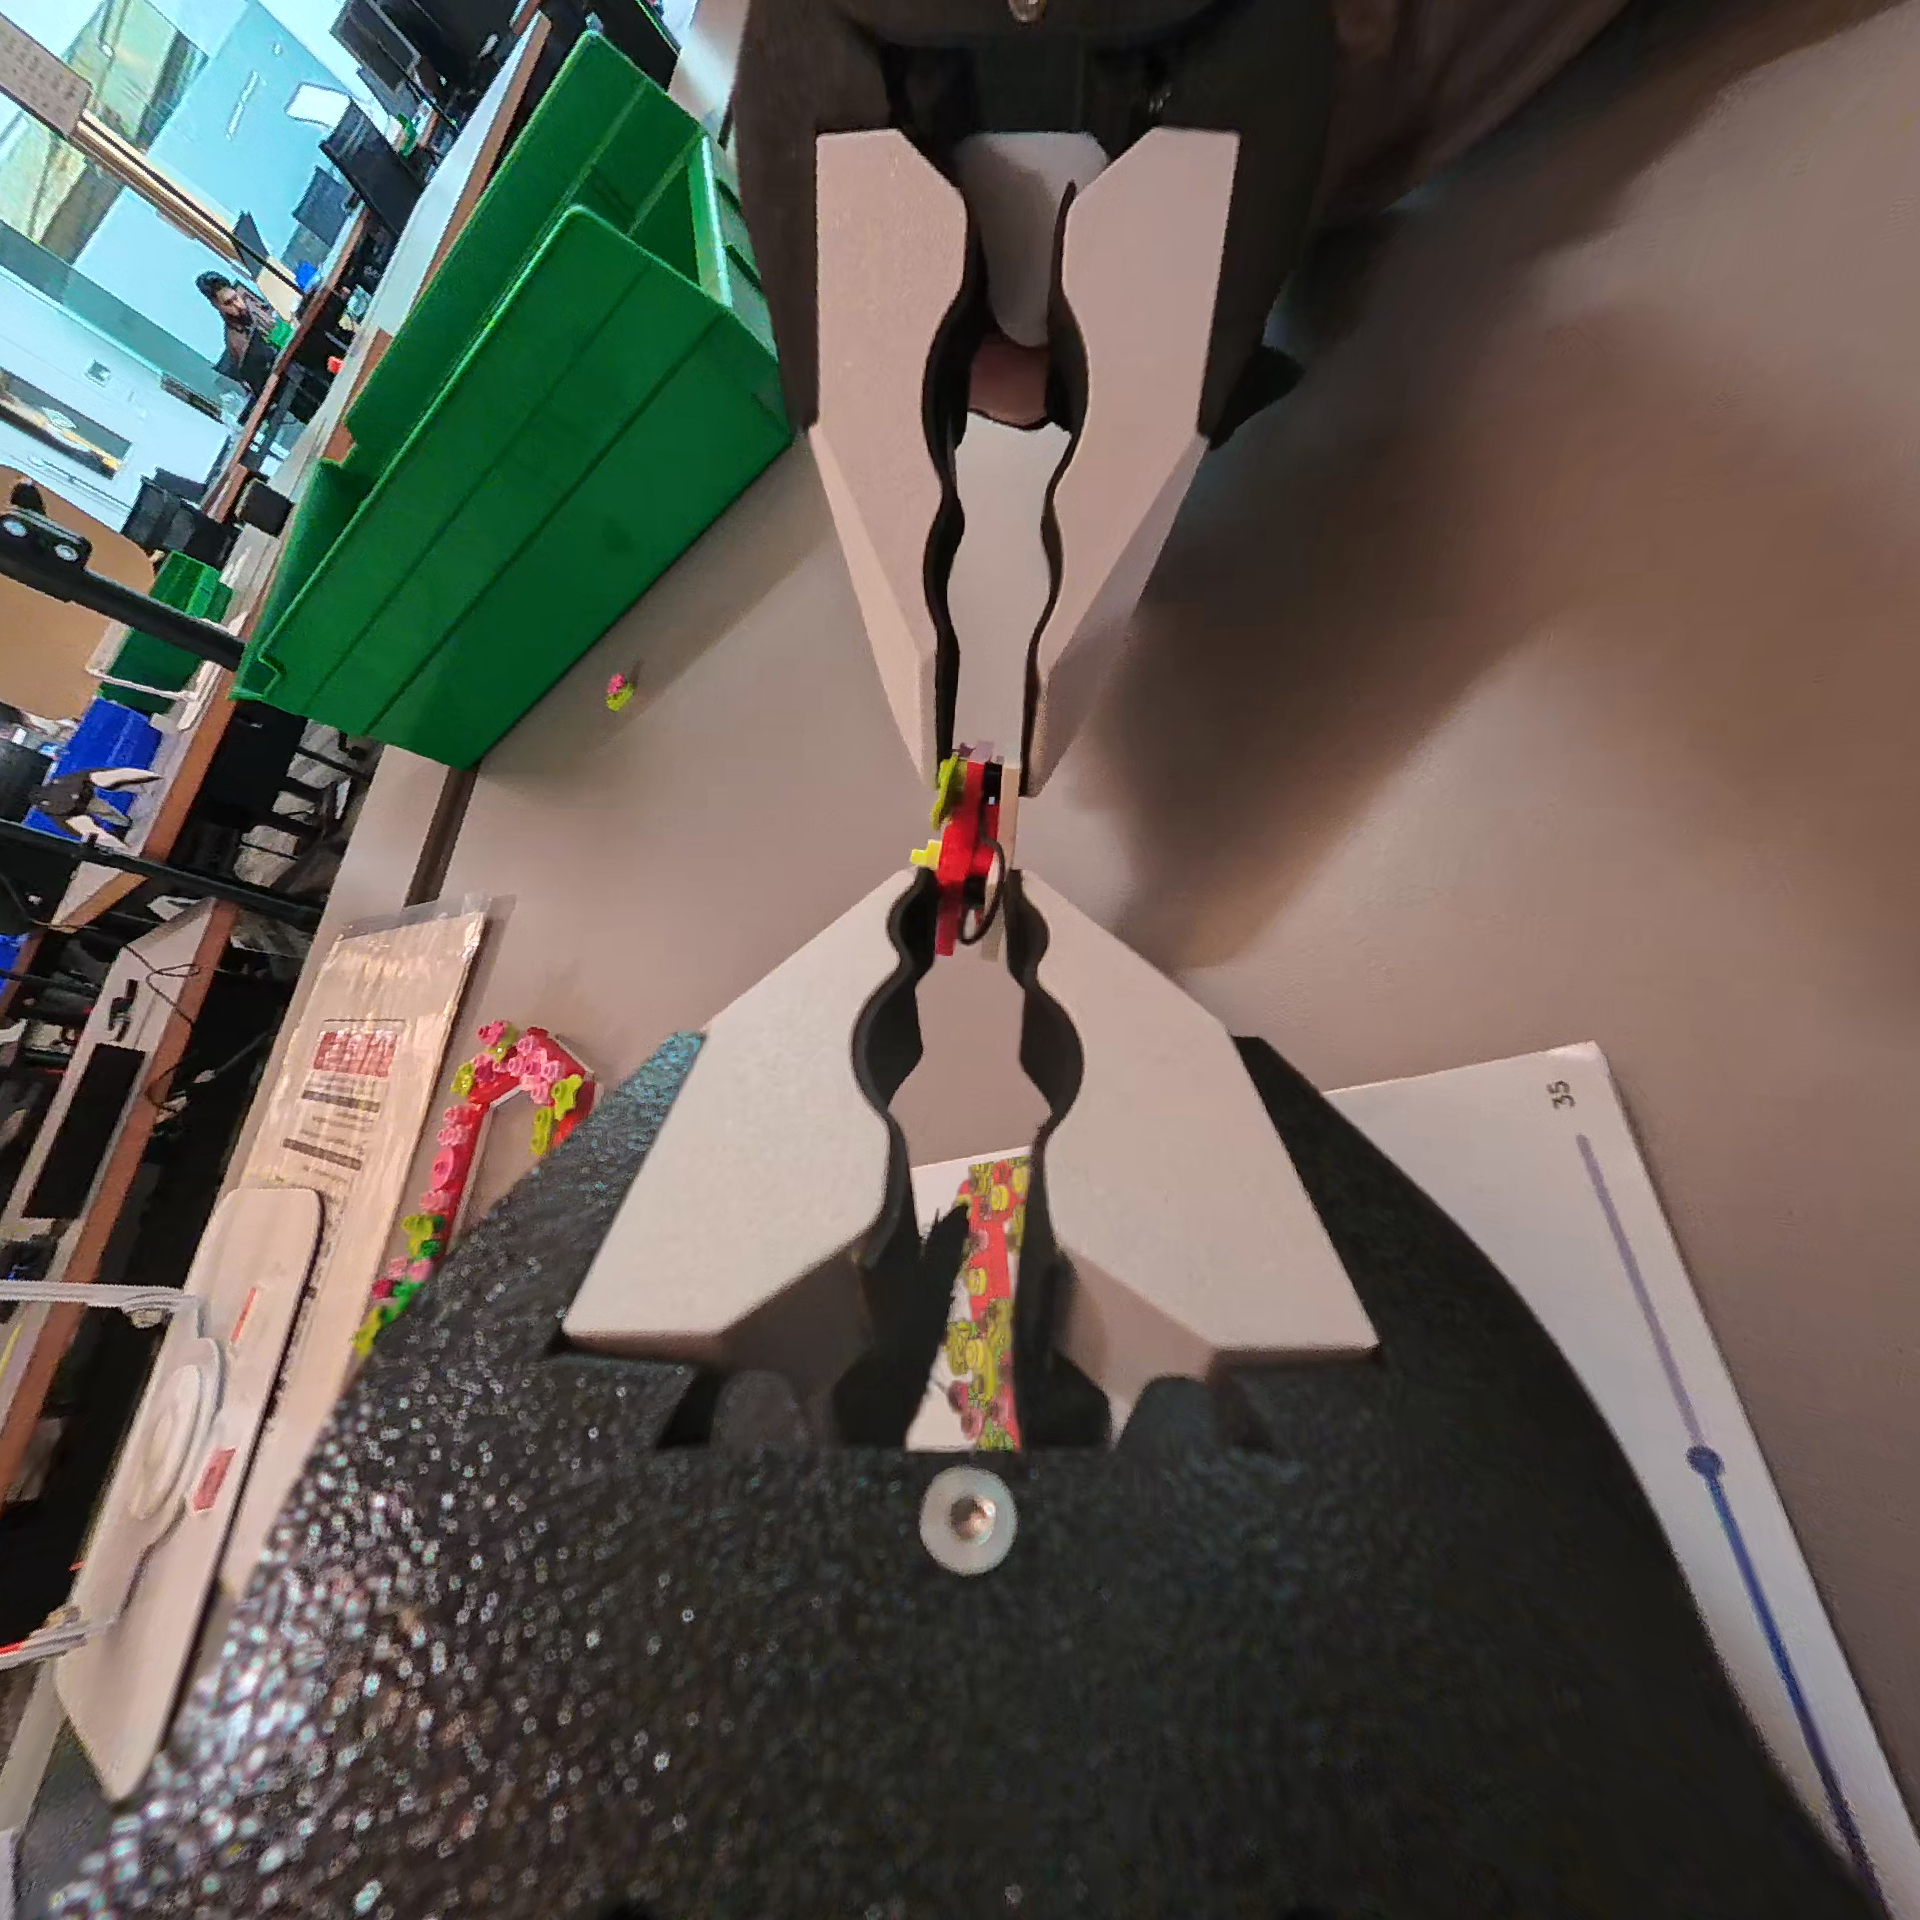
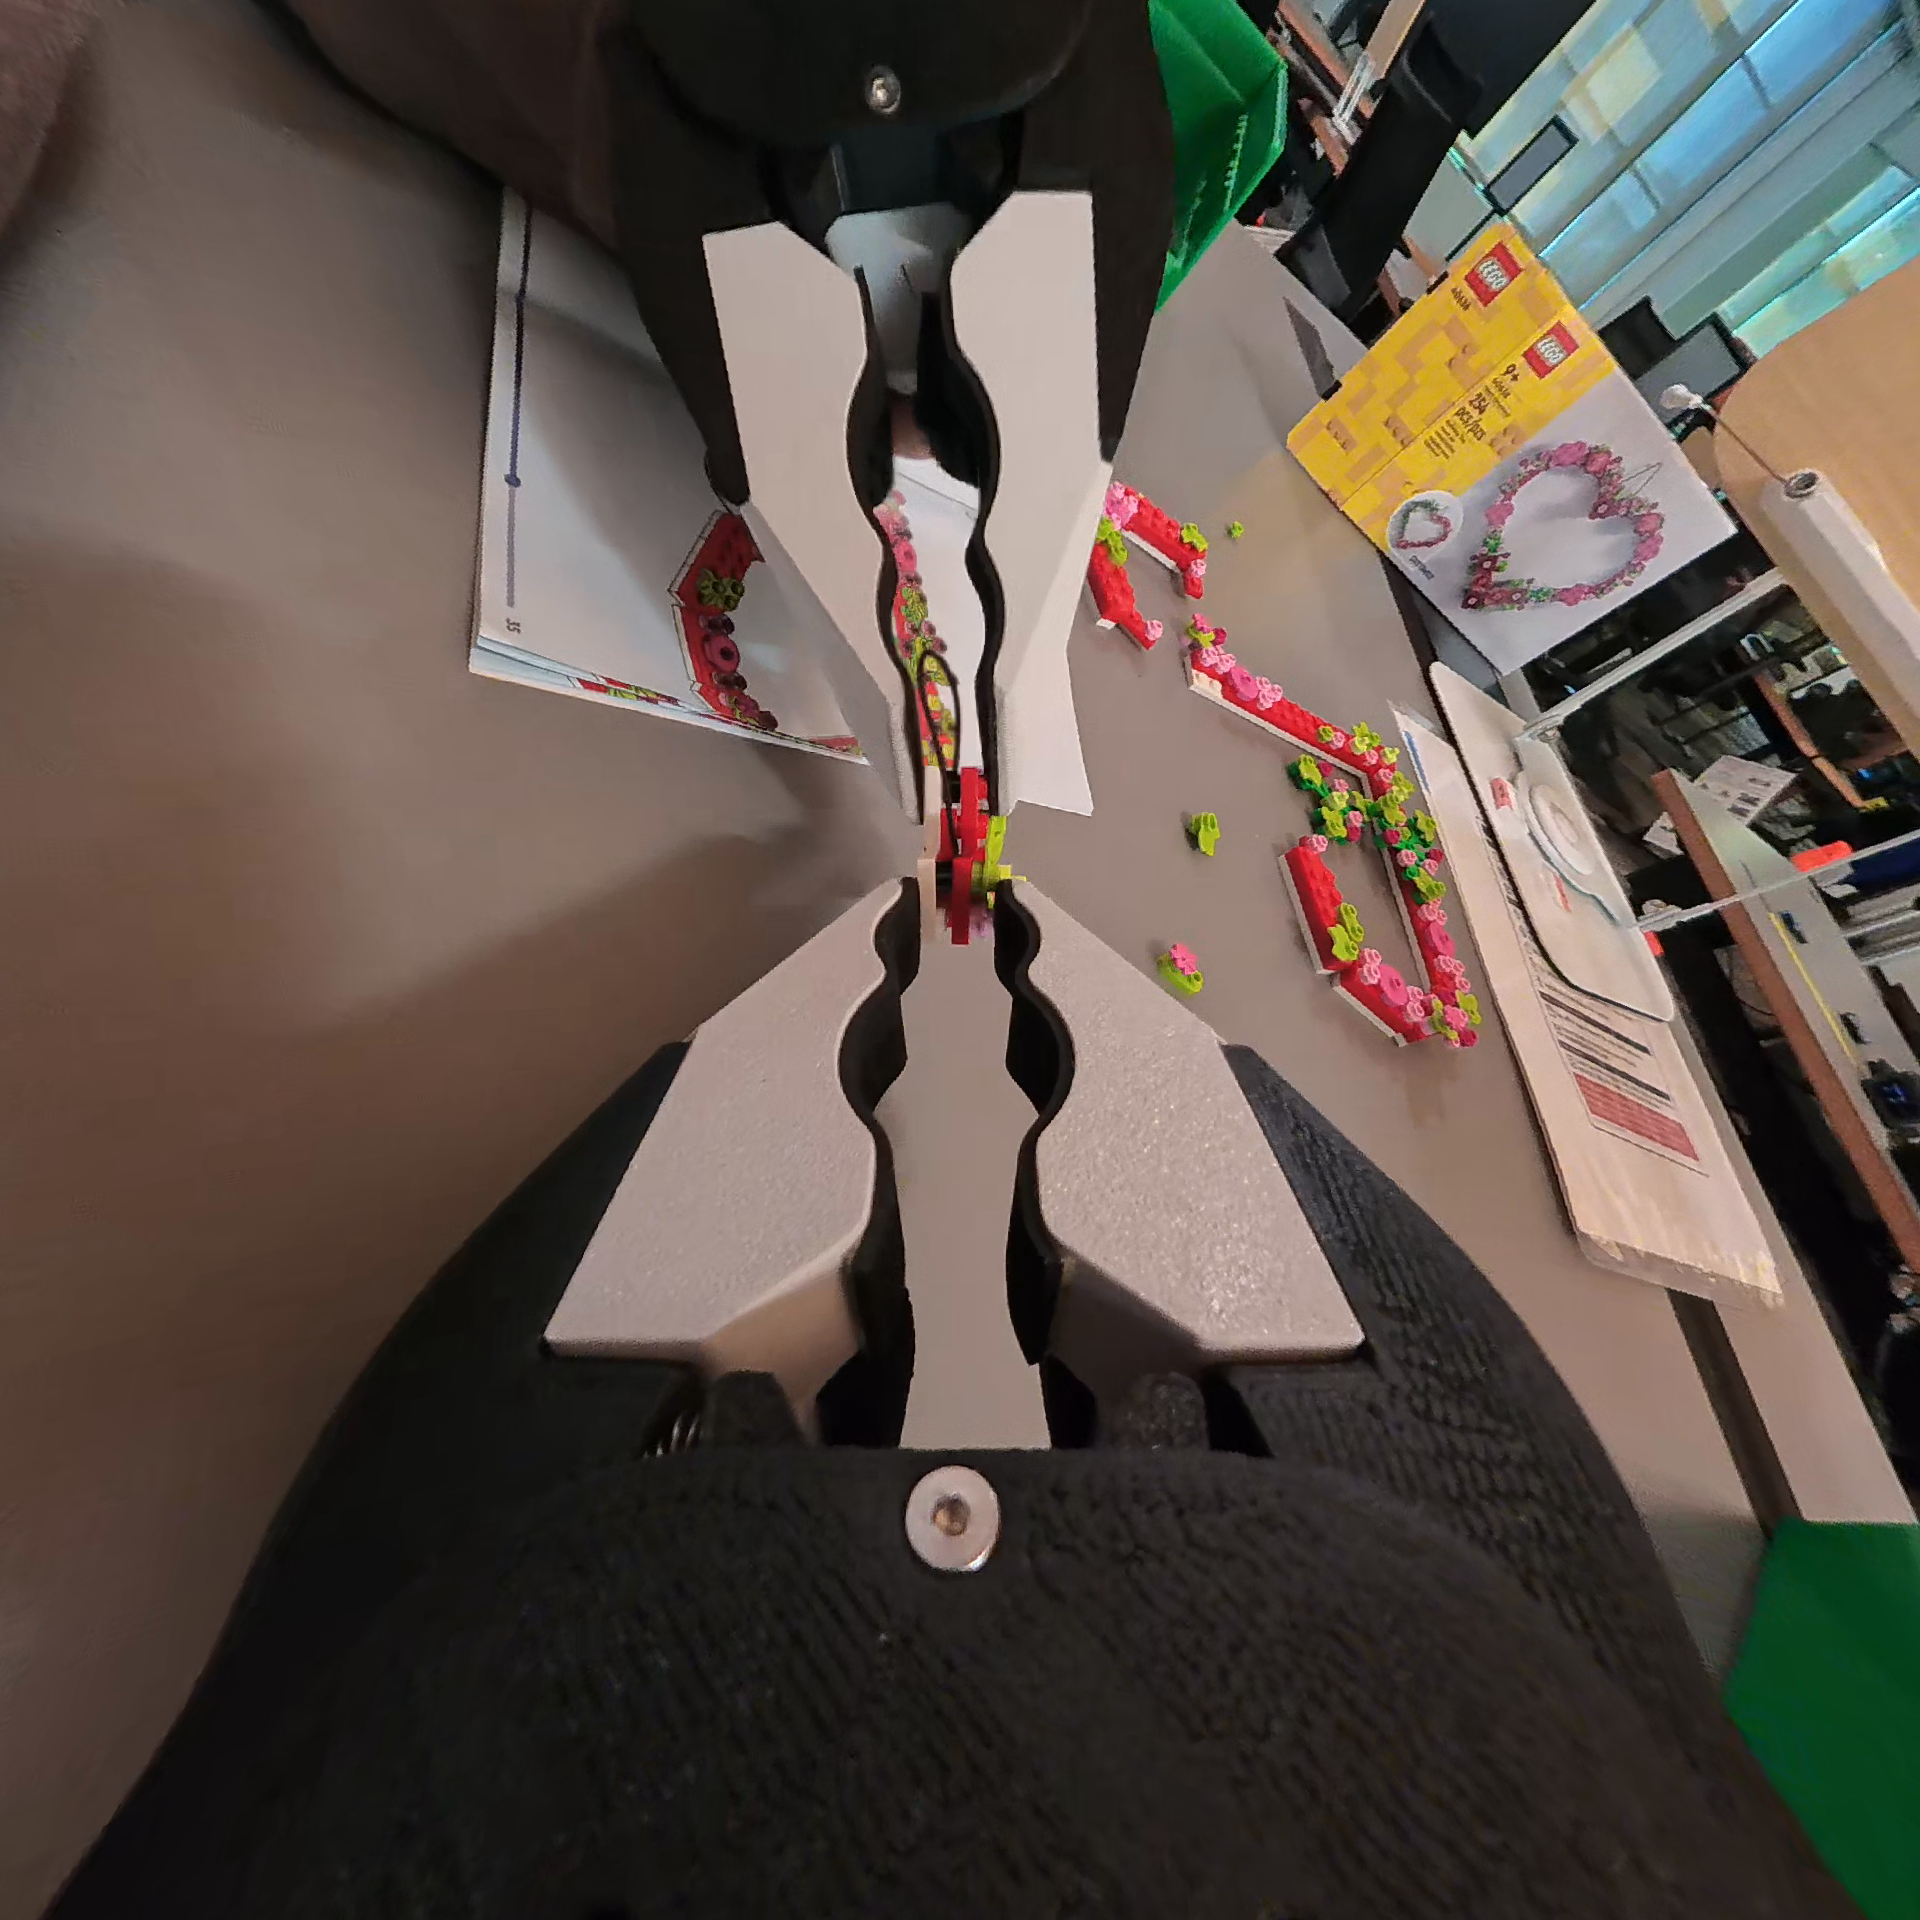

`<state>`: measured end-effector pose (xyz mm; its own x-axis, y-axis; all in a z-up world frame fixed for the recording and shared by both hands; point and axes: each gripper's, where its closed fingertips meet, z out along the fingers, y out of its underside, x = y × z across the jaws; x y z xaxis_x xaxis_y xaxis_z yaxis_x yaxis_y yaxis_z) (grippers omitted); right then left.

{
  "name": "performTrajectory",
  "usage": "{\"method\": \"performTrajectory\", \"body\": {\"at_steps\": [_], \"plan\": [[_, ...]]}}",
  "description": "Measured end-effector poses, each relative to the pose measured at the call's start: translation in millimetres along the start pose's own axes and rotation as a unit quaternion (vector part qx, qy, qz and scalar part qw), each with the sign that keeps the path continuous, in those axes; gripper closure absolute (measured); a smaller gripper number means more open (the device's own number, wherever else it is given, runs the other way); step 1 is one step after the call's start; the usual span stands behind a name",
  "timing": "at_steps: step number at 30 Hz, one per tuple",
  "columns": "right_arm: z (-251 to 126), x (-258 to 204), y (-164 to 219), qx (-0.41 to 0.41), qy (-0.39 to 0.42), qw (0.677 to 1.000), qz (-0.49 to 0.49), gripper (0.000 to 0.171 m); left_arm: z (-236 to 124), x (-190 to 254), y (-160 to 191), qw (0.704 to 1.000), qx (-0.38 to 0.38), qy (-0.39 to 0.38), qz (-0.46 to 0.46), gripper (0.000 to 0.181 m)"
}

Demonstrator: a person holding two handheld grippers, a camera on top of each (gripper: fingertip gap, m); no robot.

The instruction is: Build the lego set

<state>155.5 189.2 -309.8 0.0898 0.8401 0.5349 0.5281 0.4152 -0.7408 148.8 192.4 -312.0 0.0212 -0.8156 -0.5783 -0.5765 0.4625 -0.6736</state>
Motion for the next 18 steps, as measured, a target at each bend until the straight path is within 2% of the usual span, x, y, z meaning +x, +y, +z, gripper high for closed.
{"method": "performTrajectory", "body": {"at_steps": [4,8,10,14,18], "plan": [[-0.4,0.8,0.5,0.003,-0.002,1.000,0.005,0.159,0.7,-0.8,-1.7,0.999,0.020,-0.002,-0.028,0.165],[-0.8,-2.3,-3.2,0.013,-0.009,1.000,0.001,0.159,2.9,-0.8,-0.6,0.999,0.015,0.003,-0.043,0.143],[-1.1,-3.8,-6.3,0.020,-0.011,1.000,-0.001,0.159,4.8,2.8,0.3,0.999,0.012,0.014,-0.046,0.138],[-2.8,-6.8,-12.0,0.037,-0.022,0.999,0.004,0.159,4.4,4.7,-3.5,0.999,0.023,0.011,-0.026,0.158],[-4.2,-6.2,-14.4,0.048,-0.021,0.999,0.007,0.159,2.9,3.3,-5.1,1.000,0.022,0.006,-0.016,0.161]]}}
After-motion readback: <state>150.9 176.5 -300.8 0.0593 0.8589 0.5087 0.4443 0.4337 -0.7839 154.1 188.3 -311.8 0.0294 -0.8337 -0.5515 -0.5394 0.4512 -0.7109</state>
